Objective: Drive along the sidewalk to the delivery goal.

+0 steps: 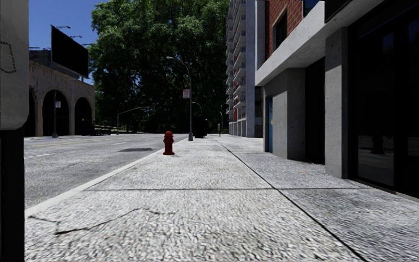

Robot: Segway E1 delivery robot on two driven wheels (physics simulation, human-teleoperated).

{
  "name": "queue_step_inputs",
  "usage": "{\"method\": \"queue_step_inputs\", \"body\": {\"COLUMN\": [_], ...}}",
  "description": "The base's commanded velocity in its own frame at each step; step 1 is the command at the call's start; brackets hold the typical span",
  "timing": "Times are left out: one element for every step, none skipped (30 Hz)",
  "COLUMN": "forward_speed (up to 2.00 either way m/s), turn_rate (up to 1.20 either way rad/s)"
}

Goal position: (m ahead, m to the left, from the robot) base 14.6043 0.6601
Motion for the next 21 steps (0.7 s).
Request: {"method": "queue_step_inputs", "body": {"forward_speed": [2.0,2.0,2.0,2.0,2.0,2.0,2.0,2.0,2.0,2.0,2.0,2.0,2.0,2.0,2.0,2.0,2.0,2.0,2.0,2.0,2.0], "turn_rate": [0.11,0.12,0.13,0.14,0.14,0.14,0.1,0.0,0.0,0.0,0.0,0.0,0.0,0.0,0.0,0.0,0.0,0.0,0.0,0.0,0.0]}}
